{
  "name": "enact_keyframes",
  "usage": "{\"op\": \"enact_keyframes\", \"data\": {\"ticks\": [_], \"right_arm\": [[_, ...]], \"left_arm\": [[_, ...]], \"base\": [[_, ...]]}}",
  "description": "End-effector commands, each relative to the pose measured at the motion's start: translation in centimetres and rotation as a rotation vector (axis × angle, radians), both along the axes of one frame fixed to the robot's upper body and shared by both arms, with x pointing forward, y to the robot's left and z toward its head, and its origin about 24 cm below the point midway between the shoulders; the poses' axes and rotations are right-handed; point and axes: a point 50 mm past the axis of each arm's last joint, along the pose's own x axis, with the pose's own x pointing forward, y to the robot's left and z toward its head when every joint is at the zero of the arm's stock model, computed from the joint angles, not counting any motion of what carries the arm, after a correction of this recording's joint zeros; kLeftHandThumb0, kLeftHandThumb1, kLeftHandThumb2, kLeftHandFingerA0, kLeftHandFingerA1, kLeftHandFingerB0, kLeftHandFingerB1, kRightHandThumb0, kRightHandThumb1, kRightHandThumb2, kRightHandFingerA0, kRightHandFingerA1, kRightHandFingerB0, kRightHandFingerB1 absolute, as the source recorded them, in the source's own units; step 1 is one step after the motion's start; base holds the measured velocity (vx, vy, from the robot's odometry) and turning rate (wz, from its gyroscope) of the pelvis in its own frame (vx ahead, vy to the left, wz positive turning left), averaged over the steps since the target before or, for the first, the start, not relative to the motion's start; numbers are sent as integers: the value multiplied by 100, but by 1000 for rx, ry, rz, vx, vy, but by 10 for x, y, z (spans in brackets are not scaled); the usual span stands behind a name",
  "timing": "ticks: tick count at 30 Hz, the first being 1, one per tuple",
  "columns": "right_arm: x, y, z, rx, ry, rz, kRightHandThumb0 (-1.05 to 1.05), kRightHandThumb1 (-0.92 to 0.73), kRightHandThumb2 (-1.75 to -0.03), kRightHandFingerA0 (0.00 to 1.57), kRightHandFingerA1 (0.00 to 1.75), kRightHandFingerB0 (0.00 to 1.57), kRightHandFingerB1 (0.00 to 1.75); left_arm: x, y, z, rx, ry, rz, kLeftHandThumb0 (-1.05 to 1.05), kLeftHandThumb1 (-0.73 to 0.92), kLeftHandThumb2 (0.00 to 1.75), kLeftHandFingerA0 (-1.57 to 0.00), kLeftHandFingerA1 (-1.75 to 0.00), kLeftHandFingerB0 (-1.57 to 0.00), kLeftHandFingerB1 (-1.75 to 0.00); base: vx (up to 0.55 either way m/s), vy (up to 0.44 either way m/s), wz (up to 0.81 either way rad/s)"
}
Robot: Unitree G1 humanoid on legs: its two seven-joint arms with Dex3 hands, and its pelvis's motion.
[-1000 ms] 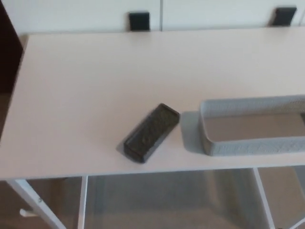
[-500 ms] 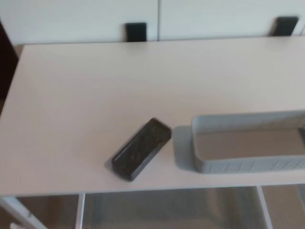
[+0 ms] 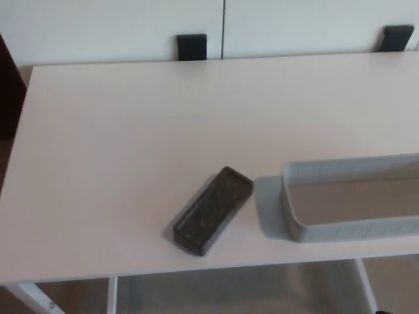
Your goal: The robot walks towards a desk on which an eraser is kept on the left hand side and a container is kept on the right hand side. The robot picks up the eraser using its left hand and places it in the container.
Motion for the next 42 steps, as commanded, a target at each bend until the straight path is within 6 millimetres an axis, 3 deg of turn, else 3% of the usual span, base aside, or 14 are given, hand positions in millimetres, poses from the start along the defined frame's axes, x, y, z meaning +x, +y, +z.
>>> {"op": "enact_keyframes", "data": {"ticks": [1, 9, 10, 12, 14, 16, 22, 25, 26, 27, 28, 29, 40, 42], "right_arm": [[3, -2, 4, -18, -17, 4, -28, -64, -60, 58, 47, 32, 36], [4, -2, 4, -21, -21, 9, -27, -65, -60, 58, 47, 32, 36], [4, -2, 4, -21, -21, 9, -27, -64, -60, 58, 47, 32, 36], [5, -2, 4, -13, -19, 5, -27, -65, -60, 58, 47, 32, 36], [5, -2, 4, -20, -20, 9, -27, -65, -60, 58, 47, 32, 36], [7, -2, 4, -30, -20, 19, -27, -65, -60, 57, 46, 32, 36], [10, -1, 5, -28, -26, 32, -27, -65, -60, 57, 47, 31, 36], [14, 1, 4, -19, -38, 30, -27, -65, -60, 58, 48, 31, 37], [15, 1, 4, -10, -40, 25, -26, -64, -59, 57, 48, 32, 37], [16, 1, 5, -8, -42, 24, -26, -64, -59, 57, 48, 32, 37], [17, 1, 4, -13, -46, 32, -26, -64, -60, 57, 49, 32, 37], [18, 0, 4, -14, -45, 30, -27, -64, -59, 58, 49, 32, 37], [20, 0, 4, -12, -46, 51, -30, -63, -60, 59, 50, 32, 38], [20, 2, 5, -20, -48, 57, -28, -64, -60, 59, 50, 32, 38]], "left_arm": [[1, 1, 2, 26, -28, -19, -56, 47, 79, -52, -51, -35, -45], [2, 2, 3, 31, -28, -23, -56, 47, 78, -52, -51, -36, -45], [2, 2, 3, 29, -31, -19, -50, 57, 58, -59, -38, -42, -34], [3, 2, 4, 27, -35, -24, -57, 47, 79, -52, -51, -37, -45], [3, 1, 4, 34, -35, -30, -52, 57, 58, -59, -38, -42, -34], [4, 1, 4, 33, -35, -33, -58, 47, 79, -51, -51, -37, -45], [-3, -30, 21, 82, -118, -348, -56, 60, 59, -53, -37, -40, -33], [-10, -64, 40, 16, -167, -623, -62, 63, 60, -49, -35, -36, -32], [-15, -81, 50, -30, -185, -734, -70, 53, 85, -38, -47, -30, -44], [-17, -88, 55, -49, -192, -778, -70, 53, 85, -38, -47, -30, -44], [-20, -98, 64, -80, -201, -854, -72, 65, 59, -44, -33, -34, -30], [-20, -110, 76, -115, -230, -947, -82, 59, 67, -40, -36, -31, -34], [-6, -159, 189, -310, -536, -1514, -61, 92, 73, -31, -40, -28, -31], [1, -166, 208, -596, -474, -1495, -72, 92, 80, -28, -45, -27, -33]], "base": [[75, 14, 10], [44, -19, 8], [2, -86, -2], [0, -41, -2], [0, 0, 0], [0, 0, 0], [0, 0, 0], [0, 0, 0], [0, 0, 0], [0, 0, 0], [0, 0, 0], [0, 0, 0], [0, 0, 0], [0, 0, 0]]}}
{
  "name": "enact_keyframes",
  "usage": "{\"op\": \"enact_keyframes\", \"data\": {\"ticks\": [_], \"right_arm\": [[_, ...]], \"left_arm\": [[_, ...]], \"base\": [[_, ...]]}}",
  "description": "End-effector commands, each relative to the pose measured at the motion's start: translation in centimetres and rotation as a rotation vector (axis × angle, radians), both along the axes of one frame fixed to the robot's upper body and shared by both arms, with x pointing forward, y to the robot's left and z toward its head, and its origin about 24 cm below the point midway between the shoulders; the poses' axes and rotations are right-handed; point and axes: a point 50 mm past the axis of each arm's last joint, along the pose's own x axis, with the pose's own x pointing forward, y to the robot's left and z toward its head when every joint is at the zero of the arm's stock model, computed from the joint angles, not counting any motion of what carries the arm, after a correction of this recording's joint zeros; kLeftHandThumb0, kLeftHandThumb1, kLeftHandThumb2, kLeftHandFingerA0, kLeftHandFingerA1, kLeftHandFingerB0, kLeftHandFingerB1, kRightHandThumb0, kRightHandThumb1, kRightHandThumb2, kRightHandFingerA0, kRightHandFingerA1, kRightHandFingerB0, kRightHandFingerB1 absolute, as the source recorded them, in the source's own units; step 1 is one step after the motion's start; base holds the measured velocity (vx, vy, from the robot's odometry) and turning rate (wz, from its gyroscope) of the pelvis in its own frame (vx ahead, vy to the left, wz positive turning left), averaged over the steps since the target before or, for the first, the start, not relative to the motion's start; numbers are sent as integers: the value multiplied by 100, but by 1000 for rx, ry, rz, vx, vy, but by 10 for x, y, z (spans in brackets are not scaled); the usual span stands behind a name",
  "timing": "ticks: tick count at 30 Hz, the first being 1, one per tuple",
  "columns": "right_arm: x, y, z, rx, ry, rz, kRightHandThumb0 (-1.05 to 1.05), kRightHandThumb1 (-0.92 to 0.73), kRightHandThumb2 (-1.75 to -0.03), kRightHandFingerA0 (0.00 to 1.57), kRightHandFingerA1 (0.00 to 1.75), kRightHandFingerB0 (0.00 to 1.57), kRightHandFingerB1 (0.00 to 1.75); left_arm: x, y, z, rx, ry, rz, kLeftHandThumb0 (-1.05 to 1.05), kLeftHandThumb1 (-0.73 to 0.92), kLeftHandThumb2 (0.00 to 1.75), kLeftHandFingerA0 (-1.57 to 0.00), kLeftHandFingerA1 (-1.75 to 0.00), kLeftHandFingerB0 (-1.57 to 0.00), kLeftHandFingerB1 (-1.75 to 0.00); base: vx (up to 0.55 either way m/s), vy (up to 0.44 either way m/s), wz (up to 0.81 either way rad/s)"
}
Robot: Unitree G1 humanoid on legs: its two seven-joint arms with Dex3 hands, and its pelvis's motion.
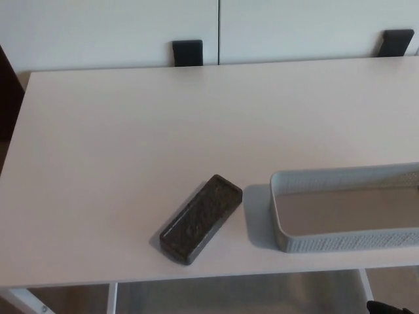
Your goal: The robot walks towards a desk on which an eraser is kept on the left hand side and a container is kept on the right hand side. The robot picks up the eraser using its left hand and places it in the container.
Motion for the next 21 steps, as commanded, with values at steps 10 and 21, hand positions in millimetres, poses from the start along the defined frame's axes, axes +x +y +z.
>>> {"op": "enact_keyframes", "data": {"ticks": [10, 21], "right_arm": [[4, -2, 0, -16, -3, 24, -28, -64, -60, 59, 50, 32, 38], [6, 2, 0, -13, -1, 33, -28, -65, -61, 60, 51, 31, 39]], "left_arm": [[-13, -50, 115, -302, 19, -765, -72, 92, 80, -28, -45, -27, -33], [142, -15, 129, 363, -879, 277, -49, 58, 59, -10, -23, -13, -27]], "base": [[0, 0, 0], [0, 0, 0]]}}
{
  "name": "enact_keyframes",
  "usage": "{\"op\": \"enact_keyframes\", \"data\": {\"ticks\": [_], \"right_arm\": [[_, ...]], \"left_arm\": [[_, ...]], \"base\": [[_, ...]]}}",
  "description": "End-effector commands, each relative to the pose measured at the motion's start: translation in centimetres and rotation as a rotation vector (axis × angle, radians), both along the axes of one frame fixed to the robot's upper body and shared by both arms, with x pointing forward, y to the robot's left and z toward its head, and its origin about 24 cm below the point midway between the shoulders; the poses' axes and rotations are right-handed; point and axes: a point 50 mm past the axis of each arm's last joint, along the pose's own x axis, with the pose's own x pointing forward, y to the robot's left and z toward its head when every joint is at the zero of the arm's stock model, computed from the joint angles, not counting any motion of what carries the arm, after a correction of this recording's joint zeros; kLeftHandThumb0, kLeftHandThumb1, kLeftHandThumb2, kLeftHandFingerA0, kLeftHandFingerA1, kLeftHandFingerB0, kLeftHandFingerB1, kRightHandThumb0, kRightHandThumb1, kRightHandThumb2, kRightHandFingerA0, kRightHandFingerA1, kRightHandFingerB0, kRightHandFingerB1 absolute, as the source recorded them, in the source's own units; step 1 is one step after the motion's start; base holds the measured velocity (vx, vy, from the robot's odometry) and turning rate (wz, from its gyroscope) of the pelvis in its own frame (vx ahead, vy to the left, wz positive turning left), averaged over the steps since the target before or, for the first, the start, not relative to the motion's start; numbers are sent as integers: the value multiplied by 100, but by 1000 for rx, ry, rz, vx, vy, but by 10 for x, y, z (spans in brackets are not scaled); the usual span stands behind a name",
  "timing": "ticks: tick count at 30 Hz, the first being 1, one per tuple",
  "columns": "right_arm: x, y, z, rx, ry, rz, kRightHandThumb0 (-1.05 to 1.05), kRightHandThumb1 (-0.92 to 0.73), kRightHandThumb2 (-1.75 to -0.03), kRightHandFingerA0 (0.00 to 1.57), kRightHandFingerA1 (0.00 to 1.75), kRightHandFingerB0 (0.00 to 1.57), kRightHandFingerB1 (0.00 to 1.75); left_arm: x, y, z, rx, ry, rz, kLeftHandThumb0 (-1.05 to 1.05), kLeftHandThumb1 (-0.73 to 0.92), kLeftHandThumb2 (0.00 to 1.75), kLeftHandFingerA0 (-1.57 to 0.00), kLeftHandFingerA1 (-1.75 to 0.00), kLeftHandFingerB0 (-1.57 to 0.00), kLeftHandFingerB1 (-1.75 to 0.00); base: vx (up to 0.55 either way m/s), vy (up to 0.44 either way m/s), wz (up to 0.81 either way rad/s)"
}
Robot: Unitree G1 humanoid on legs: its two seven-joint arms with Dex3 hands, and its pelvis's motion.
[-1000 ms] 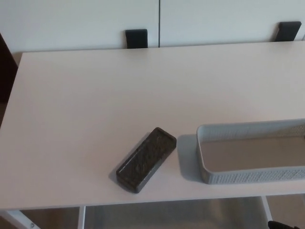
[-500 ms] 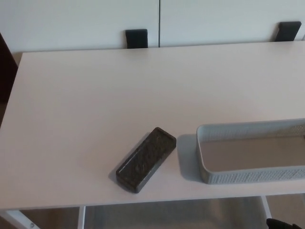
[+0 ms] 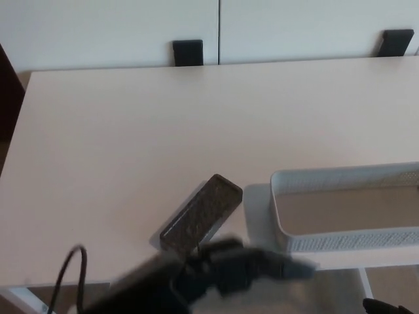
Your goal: The robot walks towards a desk on which an eraser is kept on the left hand side and a container is kept on the right hand side. The robot picks up the eraser using its left hand and places it in the container.
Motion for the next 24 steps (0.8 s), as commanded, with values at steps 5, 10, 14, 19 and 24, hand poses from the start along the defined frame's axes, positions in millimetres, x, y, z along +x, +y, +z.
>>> {"op": "enact_keyframes", "data": {"ticks": [5, 10, 14, 19, 24], "right_arm": [[4, -2, 3, -58, -7, 50, -30, -65, -61, 60, 49, 30, 38], [5, -3, 3, -45, -11, 46, -29, -64, -60, 60, 49, 32, 38], [9, -4, 6, -54, -19, 53, -30, -65, -60, 59, 48, 32, 37], [3, -2, 4, -63, -7, 70, -31, -65, -61, 60, 49, 30, 38], [7, -1, 4, -71, -14, 83, -30, -65, -60, 62, 50, 31, 38]], "left_arm": [[91, 24, -7, 383, -301, 619, -54, 56, 57, -4, -27, -11, -26], [106, 24, -20, 466, -286, 698, -47, 48, 56, -1, -23, -11, -25], [112, 24, -32, 525, -277, 746, -51, 33, 68, 0, -10, -6, -25], [110, 23, -55, 616, -246, 787, -54, 34, 66, 0, 0, -7, -14], [110, 23, -73, 681, -216, 815, -54, 35, 67, 0, 0, -6, -15]], "base": [[0, 0, 0], [0, 0, 0], [0, 0, 0], [0, 0, 0], [0, 0, 0]]}}
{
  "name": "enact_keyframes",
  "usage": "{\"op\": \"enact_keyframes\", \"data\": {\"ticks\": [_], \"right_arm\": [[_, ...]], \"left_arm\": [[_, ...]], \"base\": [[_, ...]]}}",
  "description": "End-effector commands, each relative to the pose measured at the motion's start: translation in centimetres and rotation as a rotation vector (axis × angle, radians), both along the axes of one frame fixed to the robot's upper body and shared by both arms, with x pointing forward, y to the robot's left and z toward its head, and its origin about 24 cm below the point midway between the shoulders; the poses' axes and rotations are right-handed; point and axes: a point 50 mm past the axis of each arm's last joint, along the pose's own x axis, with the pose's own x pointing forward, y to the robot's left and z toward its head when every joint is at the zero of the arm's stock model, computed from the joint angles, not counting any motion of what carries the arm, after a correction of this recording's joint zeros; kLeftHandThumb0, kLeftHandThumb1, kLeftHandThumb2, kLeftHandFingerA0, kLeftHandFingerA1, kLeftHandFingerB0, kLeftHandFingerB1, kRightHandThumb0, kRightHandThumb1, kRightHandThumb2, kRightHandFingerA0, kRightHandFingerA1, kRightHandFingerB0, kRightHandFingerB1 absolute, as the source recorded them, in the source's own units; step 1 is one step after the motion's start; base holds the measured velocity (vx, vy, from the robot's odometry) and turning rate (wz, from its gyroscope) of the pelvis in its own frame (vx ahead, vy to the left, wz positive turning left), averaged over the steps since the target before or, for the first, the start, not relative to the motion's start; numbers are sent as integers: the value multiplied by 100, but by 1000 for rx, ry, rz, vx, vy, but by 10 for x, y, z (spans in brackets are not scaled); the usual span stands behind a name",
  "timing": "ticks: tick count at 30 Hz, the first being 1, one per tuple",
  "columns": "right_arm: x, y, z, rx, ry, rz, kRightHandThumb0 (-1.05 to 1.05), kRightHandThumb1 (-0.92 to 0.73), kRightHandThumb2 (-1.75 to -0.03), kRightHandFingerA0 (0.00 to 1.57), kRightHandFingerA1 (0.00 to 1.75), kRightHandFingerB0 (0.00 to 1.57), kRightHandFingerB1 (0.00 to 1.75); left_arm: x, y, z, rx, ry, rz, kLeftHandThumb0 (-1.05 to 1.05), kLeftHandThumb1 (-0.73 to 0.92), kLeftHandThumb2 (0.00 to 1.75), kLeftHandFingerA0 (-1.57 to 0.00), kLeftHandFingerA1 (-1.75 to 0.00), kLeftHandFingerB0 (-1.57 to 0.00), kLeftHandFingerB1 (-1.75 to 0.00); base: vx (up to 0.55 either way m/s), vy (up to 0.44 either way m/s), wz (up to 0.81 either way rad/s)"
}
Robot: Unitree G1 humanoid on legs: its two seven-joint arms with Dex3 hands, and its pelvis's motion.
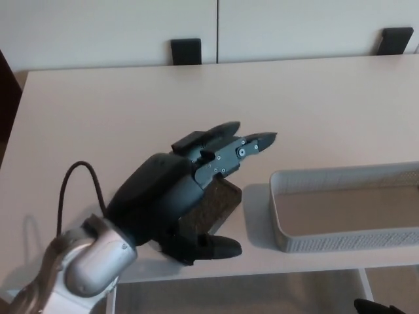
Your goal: The robot walks towards a desk on which an eraser is kept on the left hand side and a container is kept on the right hand side. The robot picks up the eraser using its left hand and places it in the container.
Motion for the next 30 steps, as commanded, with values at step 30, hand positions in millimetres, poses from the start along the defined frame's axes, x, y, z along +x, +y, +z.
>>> {"op": "enact_keyframes", "data": {"ticks": [30], "right_arm": [[8, -8, 10, -121, -16, 107, -30, -67, -61, 60, 47, 30, 37]], "left_arm": [[18, 8, -76, 444, -78, 553, -58, 37, 71, 0, -5, -2, -15]], "base": [[0, 0, 0]]}}
